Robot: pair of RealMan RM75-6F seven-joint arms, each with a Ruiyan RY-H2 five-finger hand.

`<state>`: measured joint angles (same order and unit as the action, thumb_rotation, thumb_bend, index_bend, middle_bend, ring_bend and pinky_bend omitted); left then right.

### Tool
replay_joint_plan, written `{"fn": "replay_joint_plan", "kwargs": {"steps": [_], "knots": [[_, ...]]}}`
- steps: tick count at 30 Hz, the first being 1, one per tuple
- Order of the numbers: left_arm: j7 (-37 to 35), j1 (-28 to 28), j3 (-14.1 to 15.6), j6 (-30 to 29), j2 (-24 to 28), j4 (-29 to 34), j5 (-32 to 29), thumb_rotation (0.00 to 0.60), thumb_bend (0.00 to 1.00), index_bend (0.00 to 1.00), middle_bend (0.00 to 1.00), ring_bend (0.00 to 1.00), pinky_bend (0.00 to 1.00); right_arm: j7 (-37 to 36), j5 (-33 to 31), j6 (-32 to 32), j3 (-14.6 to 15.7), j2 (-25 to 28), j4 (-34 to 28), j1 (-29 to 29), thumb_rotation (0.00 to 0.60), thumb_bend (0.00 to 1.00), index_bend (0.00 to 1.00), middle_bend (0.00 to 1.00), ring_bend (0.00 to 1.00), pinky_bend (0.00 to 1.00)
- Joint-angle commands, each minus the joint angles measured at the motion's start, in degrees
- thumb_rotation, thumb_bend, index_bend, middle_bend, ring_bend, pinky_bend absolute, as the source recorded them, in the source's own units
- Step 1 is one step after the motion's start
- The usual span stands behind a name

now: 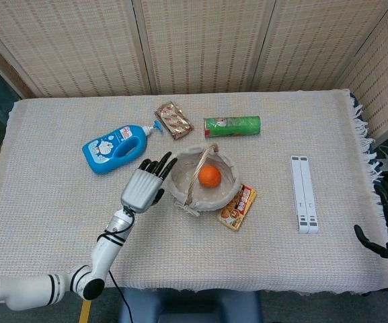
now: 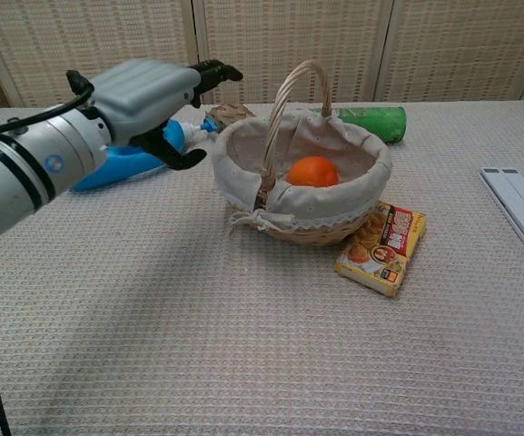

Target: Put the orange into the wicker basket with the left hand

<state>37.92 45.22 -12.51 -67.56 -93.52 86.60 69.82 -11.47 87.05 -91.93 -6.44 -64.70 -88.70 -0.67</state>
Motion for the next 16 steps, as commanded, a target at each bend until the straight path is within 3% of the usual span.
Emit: {"fn": "replay_joint_plan", "kwargs": {"steps": [1, 8, 16], "knots": [[-4.23, -6.01, 5.41, -3.16, 8.74, 3.45, 3.76, 0.6, 0.36, 0.0, 0.0, 0.23, 0.23, 0.29, -0.62, 0.62, -0.35, -0.15, 0.09, -0.4, 0.6, 0.21, 0.0, 0.0, 0.0, 0.16], [-13.82, -16.72, 11.33, -8.82, 17.24, 1.41, 3.61, 0.6, 0.35, 0.0, 0.0, 0.21, 0.23, 2.16, -1.28, 1.81, -0.48, -0.61, -0.23, -1.08, 0.6, 0.21, 0.0, 0.0, 0.0, 0.16], [-20.02, -22.92, 15.38, -12.34, 19.26, -0.52, 8.27, 0.6, 0.35, 0.0, 0.0, 0.17, 0.22, 3.32, -0.98, 0.37, -0.51, -1.63, -0.11, -0.67, 0.6, 0.21, 0.0, 0.0, 0.0, 0.16]]}}
